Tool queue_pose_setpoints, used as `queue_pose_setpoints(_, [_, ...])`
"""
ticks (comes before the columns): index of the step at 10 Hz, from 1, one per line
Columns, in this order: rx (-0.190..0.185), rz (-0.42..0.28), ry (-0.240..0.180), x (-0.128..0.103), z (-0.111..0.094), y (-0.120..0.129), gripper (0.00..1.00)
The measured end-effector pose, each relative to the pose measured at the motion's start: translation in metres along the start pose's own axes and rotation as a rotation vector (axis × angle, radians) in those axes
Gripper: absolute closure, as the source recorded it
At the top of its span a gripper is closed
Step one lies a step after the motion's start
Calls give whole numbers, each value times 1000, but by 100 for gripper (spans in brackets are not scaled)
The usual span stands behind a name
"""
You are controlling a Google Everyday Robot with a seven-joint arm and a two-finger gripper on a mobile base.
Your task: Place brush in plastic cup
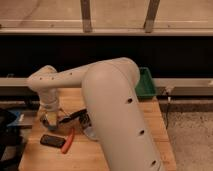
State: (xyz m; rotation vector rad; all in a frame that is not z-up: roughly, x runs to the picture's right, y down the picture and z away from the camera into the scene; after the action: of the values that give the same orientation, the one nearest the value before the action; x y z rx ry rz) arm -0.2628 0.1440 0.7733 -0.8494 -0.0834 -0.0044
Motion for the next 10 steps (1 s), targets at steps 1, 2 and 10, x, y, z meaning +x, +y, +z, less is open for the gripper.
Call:
queue_pose_setpoints(1, [0, 0, 0, 0, 0, 0, 78])
queue_pose_setpoints(2, [0, 0, 0, 0, 0, 0, 79])
queue_pose_setpoints(10, [0, 1, 0, 0, 0, 0, 20])
